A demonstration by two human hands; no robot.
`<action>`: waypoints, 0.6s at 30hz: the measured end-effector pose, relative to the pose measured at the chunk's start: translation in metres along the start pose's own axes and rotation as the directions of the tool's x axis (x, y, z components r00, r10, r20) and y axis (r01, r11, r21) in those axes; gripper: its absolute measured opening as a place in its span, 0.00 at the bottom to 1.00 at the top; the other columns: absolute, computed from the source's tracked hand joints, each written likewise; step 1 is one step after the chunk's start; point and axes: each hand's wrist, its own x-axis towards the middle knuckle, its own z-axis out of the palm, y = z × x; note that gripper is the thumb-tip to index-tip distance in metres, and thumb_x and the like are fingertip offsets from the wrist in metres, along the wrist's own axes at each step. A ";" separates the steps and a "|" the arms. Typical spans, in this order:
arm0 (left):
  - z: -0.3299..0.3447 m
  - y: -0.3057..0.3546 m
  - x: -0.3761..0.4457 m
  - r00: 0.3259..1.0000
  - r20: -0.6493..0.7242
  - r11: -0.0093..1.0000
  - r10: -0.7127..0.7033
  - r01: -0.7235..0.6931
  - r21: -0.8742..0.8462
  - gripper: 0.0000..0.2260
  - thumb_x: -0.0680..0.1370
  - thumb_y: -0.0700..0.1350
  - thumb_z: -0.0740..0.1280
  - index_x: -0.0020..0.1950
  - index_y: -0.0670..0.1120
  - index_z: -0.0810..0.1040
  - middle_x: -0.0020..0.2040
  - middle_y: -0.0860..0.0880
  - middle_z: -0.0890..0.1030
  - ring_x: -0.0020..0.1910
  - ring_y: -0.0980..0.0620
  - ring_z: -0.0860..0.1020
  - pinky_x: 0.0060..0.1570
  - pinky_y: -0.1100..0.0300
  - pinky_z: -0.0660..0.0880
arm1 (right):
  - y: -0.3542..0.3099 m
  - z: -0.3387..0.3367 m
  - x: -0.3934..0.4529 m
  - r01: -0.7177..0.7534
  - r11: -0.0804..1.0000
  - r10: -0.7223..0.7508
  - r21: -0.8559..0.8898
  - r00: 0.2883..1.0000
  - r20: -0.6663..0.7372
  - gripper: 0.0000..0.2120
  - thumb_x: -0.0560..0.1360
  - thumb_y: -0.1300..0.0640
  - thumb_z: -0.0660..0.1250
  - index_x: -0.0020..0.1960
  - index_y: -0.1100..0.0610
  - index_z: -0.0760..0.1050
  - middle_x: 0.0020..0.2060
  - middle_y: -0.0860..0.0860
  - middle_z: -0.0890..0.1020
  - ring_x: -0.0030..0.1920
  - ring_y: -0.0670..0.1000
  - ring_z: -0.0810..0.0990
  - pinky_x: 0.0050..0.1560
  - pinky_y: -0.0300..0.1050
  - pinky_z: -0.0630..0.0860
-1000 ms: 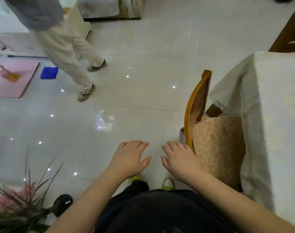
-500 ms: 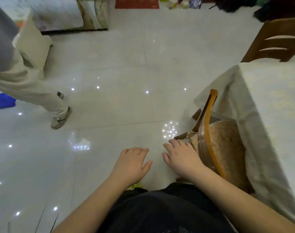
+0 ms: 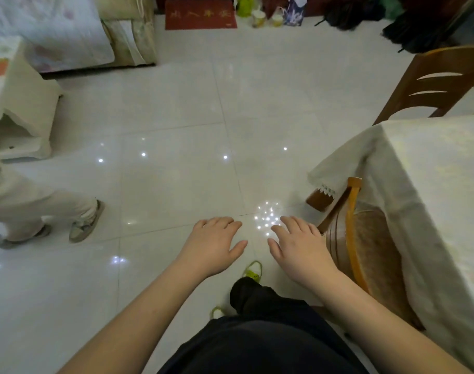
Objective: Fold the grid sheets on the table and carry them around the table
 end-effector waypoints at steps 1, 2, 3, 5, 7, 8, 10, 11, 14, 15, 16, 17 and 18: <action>-0.005 -0.003 0.013 1.000 0.004 1.000 0.006 -0.006 0.004 0.26 0.81 0.62 0.51 0.76 0.53 0.62 0.74 0.54 0.66 0.72 0.53 0.64 0.69 0.53 0.59 | 0.005 -0.002 0.010 -0.010 1.000 0.010 0.015 1.000 0.005 0.23 0.82 0.43 0.51 0.72 0.52 0.68 0.73 0.52 0.68 0.74 0.53 0.62 0.73 0.52 0.59; -0.012 -0.006 0.027 1.000 0.006 1.000 0.013 -0.013 0.008 0.25 0.81 0.62 0.51 0.76 0.53 0.63 0.74 0.54 0.67 0.72 0.53 0.65 0.69 0.53 0.60 | 0.010 -0.005 0.020 -0.021 0.999 0.021 0.030 1.000 0.007 0.23 0.82 0.43 0.50 0.73 0.51 0.67 0.74 0.51 0.66 0.75 0.53 0.61 0.73 0.51 0.58; -0.019 -0.008 0.042 1.000 0.010 1.000 0.019 -0.019 0.013 0.25 0.81 0.62 0.51 0.75 0.53 0.63 0.73 0.54 0.67 0.72 0.53 0.65 0.69 0.53 0.60 | 0.016 -0.009 0.031 -0.033 0.999 0.033 0.043 0.999 0.003 0.24 0.82 0.43 0.50 0.73 0.51 0.66 0.74 0.51 0.65 0.75 0.52 0.60 0.74 0.50 0.57; -0.036 -0.012 0.074 0.999 0.022 0.999 0.035 -0.035 0.029 0.25 0.81 0.62 0.52 0.75 0.53 0.64 0.73 0.54 0.68 0.72 0.53 0.65 0.68 0.53 0.61 | 0.028 -0.019 0.056 -0.057 0.996 0.058 0.071 0.998 -0.006 0.24 0.82 0.43 0.49 0.74 0.50 0.65 0.74 0.51 0.65 0.75 0.52 0.60 0.74 0.49 0.56; -0.058 -0.016 0.107 0.998 0.030 0.996 0.061 -0.063 0.061 0.25 0.81 0.62 0.51 0.75 0.53 0.64 0.73 0.54 0.68 0.72 0.53 0.65 0.68 0.53 0.61 | 0.040 -0.033 0.080 -0.087 0.992 0.089 0.095 0.996 -0.009 0.23 0.82 0.43 0.49 0.74 0.50 0.65 0.74 0.51 0.66 0.74 0.52 0.61 0.73 0.49 0.58; -0.070 -0.018 0.123 0.997 0.026 0.994 0.073 -0.075 0.078 0.25 0.80 0.62 0.51 0.74 0.53 0.64 0.73 0.54 0.68 0.72 0.53 0.66 0.68 0.53 0.62 | 0.046 -0.041 0.091 -0.103 0.989 0.104 0.105 0.995 -0.007 0.23 0.82 0.43 0.49 0.74 0.50 0.65 0.74 0.51 0.66 0.74 0.52 0.61 0.72 0.49 0.58; -0.095 -0.020 0.151 0.996 0.015 0.991 0.088 -0.089 0.099 0.27 0.79 0.64 0.48 0.74 0.53 0.64 0.73 0.55 0.68 0.72 0.53 0.66 0.68 0.54 0.62 | 0.059 -0.057 0.114 -0.111 0.985 0.112 0.130 0.994 0.005 0.24 0.82 0.43 0.49 0.74 0.49 0.64 0.74 0.50 0.65 0.74 0.52 0.62 0.72 0.49 0.58; -0.106 -0.020 0.165 0.995 0.016 0.990 0.095 -0.096 0.108 0.28 0.78 0.64 0.48 0.74 0.54 0.64 0.73 0.55 0.68 0.72 0.53 0.66 0.68 0.54 0.62 | 0.065 -0.066 0.125 -0.109 0.984 0.108 0.142 0.994 0.010 0.24 0.82 0.42 0.49 0.75 0.49 0.63 0.74 0.50 0.65 0.74 0.52 0.62 0.72 0.49 0.58; -0.133 -0.021 0.207 0.993 0.012 0.986 0.116 -0.116 0.122 0.26 0.80 0.63 0.50 0.75 0.54 0.63 0.74 0.55 0.67 0.72 0.54 0.65 0.69 0.54 0.60 | 0.084 -0.094 0.160 -0.103 0.984 0.105 0.148 0.994 -0.003 0.24 0.82 0.42 0.49 0.75 0.49 0.62 0.74 0.49 0.64 0.74 0.51 0.62 0.72 0.48 0.57; -0.142 -0.022 0.221 0.992 0.001 0.985 0.123 -0.122 0.122 0.25 0.81 0.63 0.51 0.75 0.54 0.62 0.74 0.55 0.67 0.72 0.54 0.65 0.69 0.55 0.60 | 0.090 -0.105 0.171 -0.111 0.983 0.115 0.146 0.993 -0.015 0.24 0.82 0.42 0.49 0.75 0.49 0.62 0.74 0.48 0.64 0.74 0.51 0.62 0.72 0.48 0.57; -0.152 -0.022 0.235 0.991 -0.014 0.985 0.130 -0.128 0.117 0.25 0.81 0.62 0.51 0.75 0.54 0.62 0.74 0.55 0.67 0.72 0.54 0.65 0.69 0.55 0.60 | 0.096 -0.115 0.183 -0.123 0.981 0.128 0.147 0.992 -0.023 0.24 0.82 0.42 0.49 0.75 0.49 0.62 0.74 0.48 0.64 0.74 0.51 0.62 0.72 0.48 0.57; -0.162 -0.022 0.249 0.990 -0.029 0.985 0.138 -0.134 0.109 0.25 0.81 0.62 0.52 0.75 0.54 0.63 0.74 0.55 0.67 0.72 0.54 0.65 0.68 0.55 0.61 | 0.102 -0.125 0.195 -0.136 0.978 0.142 0.155 0.990 -0.028 0.24 0.82 0.42 0.49 0.75 0.49 0.62 0.74 0.48 0.64 0.73 0.51 0.62 0.71 0.47 0.58; -0.172 -0.023 0.263 0.988 -0.041 0.985 0.146 -0.141 0.100 0.24 0.81 0.61 0.52 0.75 0.54 0.63 0.74 0.55 0.67 0.72 0.54 0.65 0.68 0.55 0.61 | 0.107 -0.135 0.208 -0.149 0.974 0.156 0.169 0.987 -0.031 0.24 0.82 0.42 0.50 0.75 0.49 0.62 0.74 0.48 0.65 0.73 0.51 0.63 0.71 0.47 0.59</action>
